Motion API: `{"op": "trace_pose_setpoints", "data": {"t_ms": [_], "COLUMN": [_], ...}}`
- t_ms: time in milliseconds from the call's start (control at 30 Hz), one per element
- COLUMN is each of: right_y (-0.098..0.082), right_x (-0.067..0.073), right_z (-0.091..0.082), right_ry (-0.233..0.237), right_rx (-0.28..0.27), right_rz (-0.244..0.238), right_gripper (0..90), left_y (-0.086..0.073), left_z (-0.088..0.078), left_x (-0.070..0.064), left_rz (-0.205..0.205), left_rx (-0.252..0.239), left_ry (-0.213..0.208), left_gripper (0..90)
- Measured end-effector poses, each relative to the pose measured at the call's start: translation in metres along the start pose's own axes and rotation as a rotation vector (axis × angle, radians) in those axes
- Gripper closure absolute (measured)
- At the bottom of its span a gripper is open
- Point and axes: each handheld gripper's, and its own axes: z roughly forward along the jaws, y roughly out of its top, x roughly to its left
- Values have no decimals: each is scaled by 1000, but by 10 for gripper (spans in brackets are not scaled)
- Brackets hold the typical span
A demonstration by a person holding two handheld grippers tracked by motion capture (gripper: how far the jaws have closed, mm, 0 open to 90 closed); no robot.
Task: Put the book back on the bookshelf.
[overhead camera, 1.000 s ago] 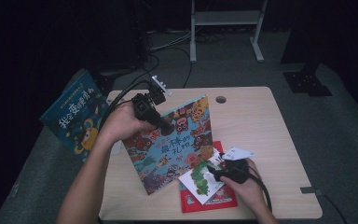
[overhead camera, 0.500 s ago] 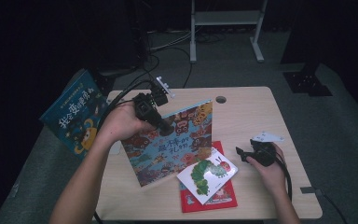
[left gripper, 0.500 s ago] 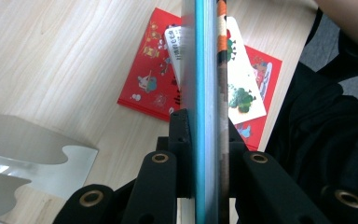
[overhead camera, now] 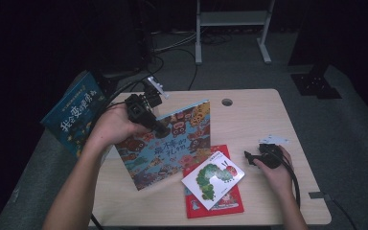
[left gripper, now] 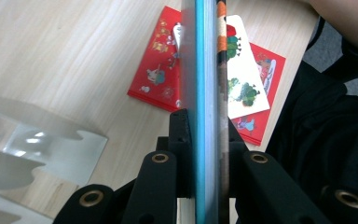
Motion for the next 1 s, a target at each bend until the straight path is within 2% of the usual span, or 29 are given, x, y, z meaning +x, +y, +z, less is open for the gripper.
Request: {"op": "trace_pose_setpoints", "data": {"t_ms": [133, 433, 733, 900, 1000], "right_y": [0, 0, 0, 0, 0], "right_x": [1, -1, -1, -1, -1], "right_z": [2, 3, 3, 3, 3], "right_ry": [1, -12, -12, -12, -12], "right_rx": [12, 29, 30, 30, 30], "right_rz": [5, 28, 29, 29, 29], "right_gripper": [239, 150, 150, 150, 150], "left_y": [-9, -36, -69, -84, -99], "left_z": [-10, -32, -52, -60, -67], "left_x": [2, 8, 14, 17, 20], "left_rz": [-15, -63, -128, -155, -176], "left_rx": [-8, -21, -40, -44, -42], "left_ry": [6, 29, 52, 74, 93], "left_gripper": [804, 804, 804, 804, 804]}}
